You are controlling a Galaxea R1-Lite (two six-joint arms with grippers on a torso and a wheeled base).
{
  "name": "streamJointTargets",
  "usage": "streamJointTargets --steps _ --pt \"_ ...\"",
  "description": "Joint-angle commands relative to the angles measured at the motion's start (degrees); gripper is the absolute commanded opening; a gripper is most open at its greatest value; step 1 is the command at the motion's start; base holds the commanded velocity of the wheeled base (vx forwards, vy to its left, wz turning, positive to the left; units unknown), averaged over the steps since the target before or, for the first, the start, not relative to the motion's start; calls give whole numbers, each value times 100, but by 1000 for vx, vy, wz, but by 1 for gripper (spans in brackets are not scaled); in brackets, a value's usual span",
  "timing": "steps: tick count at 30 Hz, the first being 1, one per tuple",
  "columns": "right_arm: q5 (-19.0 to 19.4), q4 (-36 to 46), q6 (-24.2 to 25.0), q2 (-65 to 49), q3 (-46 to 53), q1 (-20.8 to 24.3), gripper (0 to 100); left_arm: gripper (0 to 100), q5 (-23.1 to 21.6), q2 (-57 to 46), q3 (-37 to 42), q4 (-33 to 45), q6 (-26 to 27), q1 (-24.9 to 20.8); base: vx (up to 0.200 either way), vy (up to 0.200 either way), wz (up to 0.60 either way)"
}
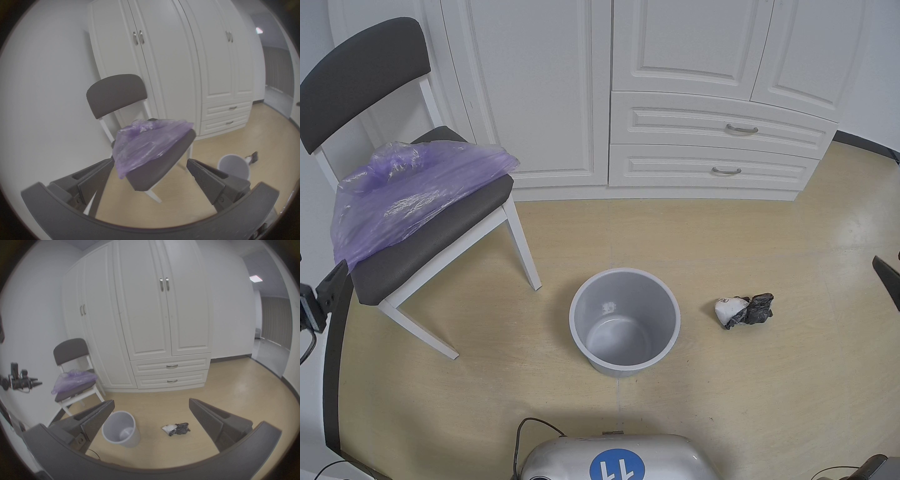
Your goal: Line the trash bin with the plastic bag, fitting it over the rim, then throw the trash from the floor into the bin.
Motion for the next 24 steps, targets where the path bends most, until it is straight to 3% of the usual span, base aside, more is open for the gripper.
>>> streamJointTargets --steps 1,6,10,11,13,17,21,24 --pt "-119 -120 481 438 -310 12 100 100 439 1186 -242 -410 272 226 0 0 0" --pt "-277 -155 771 693 -450 153 100 100 421 1493 -506 -419 799 762 0 0 0" --pt "-717 -568 1008 957 -424 601 100 100 26 1669 -708 -419 1019 1377 0 0 0" --pt "-1121 -867 1035 1168 -406 839 100 100 -493 1757 -787 -419 1019 1755 0 0 0" --pt "-1490 -1139 1035 1370 -345 1085 100 100 -1117 1818 -840 -419 1028 2212 0 0 0" --pt "-1745 -1500 1043 1589 -143 1401 100 100 -2189 1968 -840 -419 1019 3012 0 0 0" --pt "-1736 -1535 1035 1616 -99 1383 100 100 -2594 2029 -761 -401 1019 3337 0 0 0" --pt "-1692 -1491 1026 1528 -90 1340 100 100 -2585 2205 -752 -428 1045 3355 0 0 0"
